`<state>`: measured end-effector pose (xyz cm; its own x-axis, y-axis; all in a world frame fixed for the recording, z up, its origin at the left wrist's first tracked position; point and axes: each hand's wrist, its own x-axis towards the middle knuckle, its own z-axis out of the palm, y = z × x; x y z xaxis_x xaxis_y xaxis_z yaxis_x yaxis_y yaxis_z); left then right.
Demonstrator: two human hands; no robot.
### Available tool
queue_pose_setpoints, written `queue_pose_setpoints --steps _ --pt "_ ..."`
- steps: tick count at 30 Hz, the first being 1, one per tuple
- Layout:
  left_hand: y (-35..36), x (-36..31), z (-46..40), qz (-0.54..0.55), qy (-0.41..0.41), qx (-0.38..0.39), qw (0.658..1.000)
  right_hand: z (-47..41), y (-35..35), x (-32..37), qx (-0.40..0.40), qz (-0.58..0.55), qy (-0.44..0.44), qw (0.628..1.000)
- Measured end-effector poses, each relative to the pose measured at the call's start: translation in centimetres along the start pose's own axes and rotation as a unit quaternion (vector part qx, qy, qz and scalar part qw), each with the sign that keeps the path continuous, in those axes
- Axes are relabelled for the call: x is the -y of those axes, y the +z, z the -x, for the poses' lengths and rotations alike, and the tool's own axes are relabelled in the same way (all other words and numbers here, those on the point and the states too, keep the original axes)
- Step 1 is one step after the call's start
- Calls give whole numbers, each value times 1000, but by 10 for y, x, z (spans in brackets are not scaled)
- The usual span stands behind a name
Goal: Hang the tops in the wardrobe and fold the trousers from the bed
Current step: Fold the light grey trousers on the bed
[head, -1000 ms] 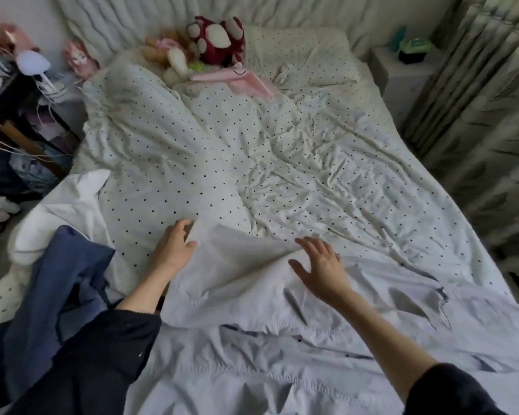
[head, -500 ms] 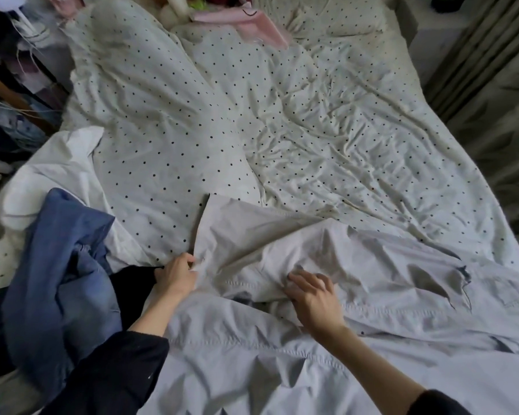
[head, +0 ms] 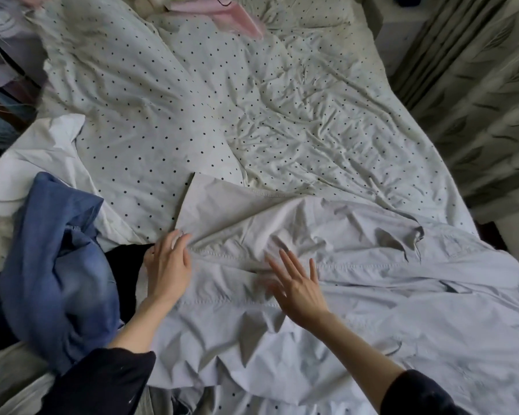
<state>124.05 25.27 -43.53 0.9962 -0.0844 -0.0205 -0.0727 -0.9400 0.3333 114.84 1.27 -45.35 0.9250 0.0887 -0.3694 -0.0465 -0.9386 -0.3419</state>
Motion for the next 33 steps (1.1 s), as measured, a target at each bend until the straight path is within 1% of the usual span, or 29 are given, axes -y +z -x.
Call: queue_pose_setpoints --steps 2,3,4,5,7,9,10,11,13,16,20,23,27,29,31,32,33 --pt "6 -20 30 10 57 -2 998 25 6 -6 -3 -4 27 1000" --pt "11 -28 44 12 83 12 996 38 9 -9 -4 -5 37 999" --pt "17 -36 58 7 98 46 994 51 13 -15 -4 -7 46 999" --pt "23 -43 71 -8 96 95 991 66 16 -21 -1 -10 54 998" --pt "36 -48 91 -62 67 206 974 95 22 -36 1 -23 80 997" --pt "45 -53 107 -132 55 264 954 126 27 -56 -3 -40 122 992" --pt "47 -57 113 -148 52 274 949 139 30 -65 -7 -47 139 989" --pt "48 -63 117 -149 51 277 948 149 32 -74 -12 -51 152 987" --pt "54 -89 136 -136 77 274 949 183 36 -99 -15 -54 179 982" --pt "65 -127 167 -130 146 241 951 223 43 -135 -10 -56 216 975" --pt "95 -199 213 -75 226 283 929 277 51 -200 -14 -27 264 964" --pt "129 -250 244 -93 263 304 911 312 55 -259 -20 -20 282 959" --pt "172 -303 280 -199 271 305 891 346 64 -330 4 9 289 957" --pt "196 -324 288 -257 248 276 893 353 69 -367 -4 29 286 958" --pt "207 -332 288 -290 229 259 893 351 70 -392 0 29 286 958" --pt "213 -336 286 -295 223 236 899 349 73 -404 -3 33 282 959" --pt "216 -337 284 -276 224 201 913 346 74 -412 -10 39 274 961"
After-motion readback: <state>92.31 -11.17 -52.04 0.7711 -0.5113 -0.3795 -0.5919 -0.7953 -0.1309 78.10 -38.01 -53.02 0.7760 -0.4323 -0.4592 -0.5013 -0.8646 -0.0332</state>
